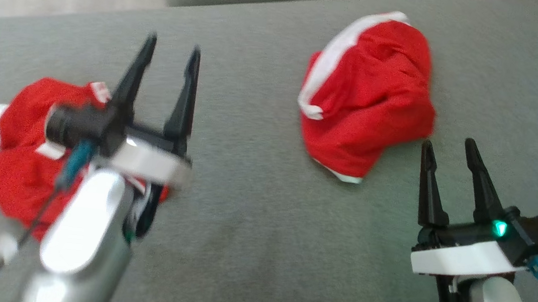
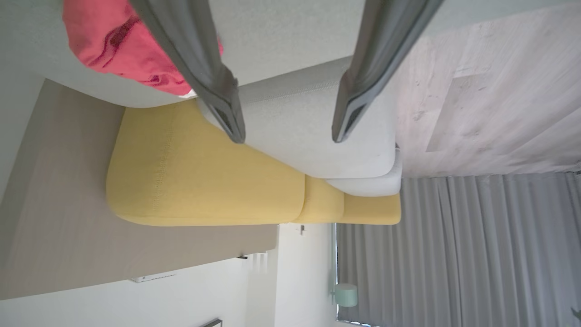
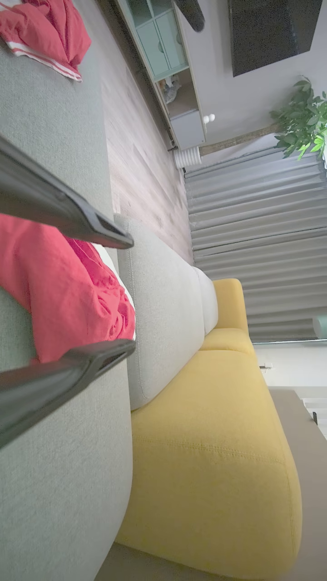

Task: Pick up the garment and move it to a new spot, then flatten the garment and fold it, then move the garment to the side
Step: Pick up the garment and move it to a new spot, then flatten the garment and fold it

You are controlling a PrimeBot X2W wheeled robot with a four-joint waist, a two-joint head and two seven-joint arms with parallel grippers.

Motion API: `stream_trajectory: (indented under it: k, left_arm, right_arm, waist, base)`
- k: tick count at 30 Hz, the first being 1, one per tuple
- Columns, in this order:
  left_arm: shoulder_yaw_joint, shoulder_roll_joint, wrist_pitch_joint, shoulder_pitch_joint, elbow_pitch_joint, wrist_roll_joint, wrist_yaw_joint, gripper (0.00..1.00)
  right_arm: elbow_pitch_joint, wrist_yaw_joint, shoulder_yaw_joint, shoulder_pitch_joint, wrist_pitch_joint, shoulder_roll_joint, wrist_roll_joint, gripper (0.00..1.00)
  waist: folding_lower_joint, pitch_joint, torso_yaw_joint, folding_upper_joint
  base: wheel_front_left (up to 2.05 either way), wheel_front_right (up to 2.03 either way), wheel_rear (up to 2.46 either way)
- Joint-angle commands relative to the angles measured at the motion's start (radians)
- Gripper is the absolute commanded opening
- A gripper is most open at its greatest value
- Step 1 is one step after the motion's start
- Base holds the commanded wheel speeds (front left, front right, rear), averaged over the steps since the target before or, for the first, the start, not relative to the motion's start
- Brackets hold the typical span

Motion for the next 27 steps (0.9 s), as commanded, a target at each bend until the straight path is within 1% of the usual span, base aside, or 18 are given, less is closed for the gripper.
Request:
stream_trajectory:
  k: [1,5,9,13,18,22,23,24,27]
  left_arm:
    - [0.038,0.025,-0.014,0.023,-0.064,-0.012,0.014,1.0]
    - [0.043,0.014,-0.033,0.148,-0.127,-0.021,0.05,1.0]
    - [0.029,-0.003,-0.045,0.236,-0.157,-0.018,0.069,1.0]
    - [0.036,-0.015,-0.051,0.254,-0.177,-0.02,0.08,1.0]
    - [0.03,-0.017,-0.052,0.242,-0.187,-0.015,0.076,1.0]
    - [0.018,-0.025,-0.053,0.227,-0.186,-0.011,0.074,1.0]
    - [0.016,-0.027,-0.053,0.224,-0.184,-0.011,0.074,1.0]
    - [0.01,-0.032,-0.053,0.218,-0.179,-0.01,0.072,1.0]
    - [0.002,-0.035,-0.054,0.207,-0.173,-0.008,0.067,1.0]
  right_arm:
    - [-0.023,-0.001,0.011,0.0,-0.009,-0.003,-0.012,1.0]
    - [-0.015,-0.001,0.002,0.016,-0.009,-0.003,-0.024,1.0]
    - [-0.008,-0.001,0.001,0.024,-0.009,-0.003,-0.031,1.0]
    - [-0.007,-0.001,-0.005,0.023,-0.009,-0.003,-0.035,1.0]
    - [0.008,-0.001,-0.004,0.018,-0.009,-0.003,-0.042,1.0]
    - [0.093,-0.001,0.033,0.005,-0.004,-0.003,-0.056,1.0]
    - [0.126,-0.001,0.042,-0.003,0.009,-0.003,-0.058,1.0]
    - [0.187,-0.001,0.055,-0.024,0.038,-0.003,-0.079,1.0]
    - [0.259,-0.001,0.057,-0.054,0.07,-0.003,-0.112,1.0]
  waist:
    - [0.0001,-0.032,0.064,0.0]
    - [0.0001,-0.038,0.094,0.0]
    - [0.0001,-0.038,0.107,0.0]
    - [0.0001,-0.031,0.116,0.0]
    - [0.0001,-0.021,0.124,0.0]
    - [0.0001,-0.003,0.132,0.0]
    - [0.0001,0.002,0.134,0.0]
    - [0.0001,0.009,0.141,0.0]
    - [0.0001,0.02,0.154,0.0]
  base:
    - [0.0,0.0,0.0]
    - [0.0,0.0,0.0]
    - [0.0,0.0,0.0]
    - [0.0,0.0,0.0]
    - [0.0,0.0,0.0]
    - [0.0,0.0,0.0]
    - [0.0,0.0,0.0]
    - [0.0,0.0,0.0]
    - [0.0,0.0,0.0]
